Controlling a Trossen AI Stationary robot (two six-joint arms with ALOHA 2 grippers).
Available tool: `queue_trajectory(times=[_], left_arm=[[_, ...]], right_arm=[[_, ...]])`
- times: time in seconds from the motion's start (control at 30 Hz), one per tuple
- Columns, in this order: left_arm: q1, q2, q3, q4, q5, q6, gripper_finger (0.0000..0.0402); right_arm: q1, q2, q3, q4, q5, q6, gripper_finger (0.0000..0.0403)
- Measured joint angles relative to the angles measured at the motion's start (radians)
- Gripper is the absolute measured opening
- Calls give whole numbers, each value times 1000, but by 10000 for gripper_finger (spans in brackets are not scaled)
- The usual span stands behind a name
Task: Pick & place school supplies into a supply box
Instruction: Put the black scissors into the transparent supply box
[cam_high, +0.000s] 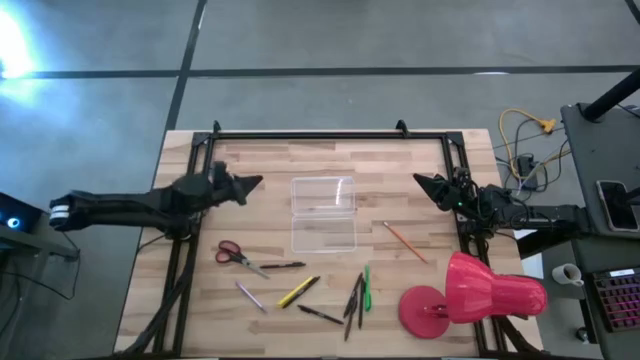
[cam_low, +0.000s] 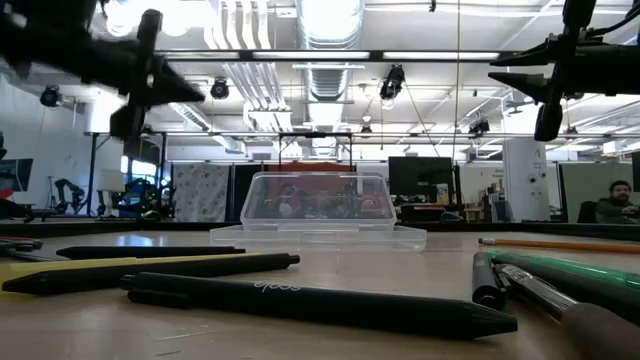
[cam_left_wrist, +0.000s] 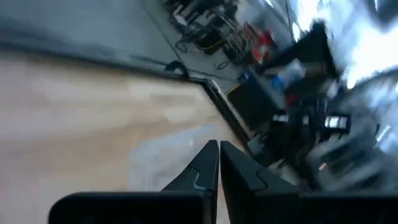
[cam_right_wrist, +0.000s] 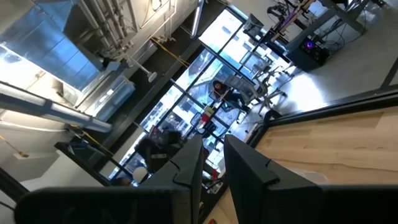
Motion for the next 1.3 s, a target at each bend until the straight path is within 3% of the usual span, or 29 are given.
queue_trajectory(times=[0.1,0.2,0.43,0.53,0.63,0.77,0.87,1.07,1.3], left_arm=[[0,41,163,-261,-2,139,0],[0,91,316,-446,-2,162,0],[0,257,578,-738,2,169,0],[1,349,659,-894,73,221,0],[-8,434,721,-974,80,350,0],[-104,529,773,-1079,149,685,0],[-201,583,789,-1153,163,803,0],[-383,645,758,-1259,157,816,16],[-534,647,689,-1288,157,681,110]], right_arm=[[0,0,0,-5,0,4,59],[0,0,0,-12,0,7,59],[0,0,0,-20,-1,7,59],[0,3,0,-20,-1,7,59],[0,11,0,-20,-1,7,59],[0,13,0,-20,-1,7,59],[0,13,0,-20,-1,7,59],[0,13,0,-19,-3,4,59],[0,13,0,-21,-3,3,59]])
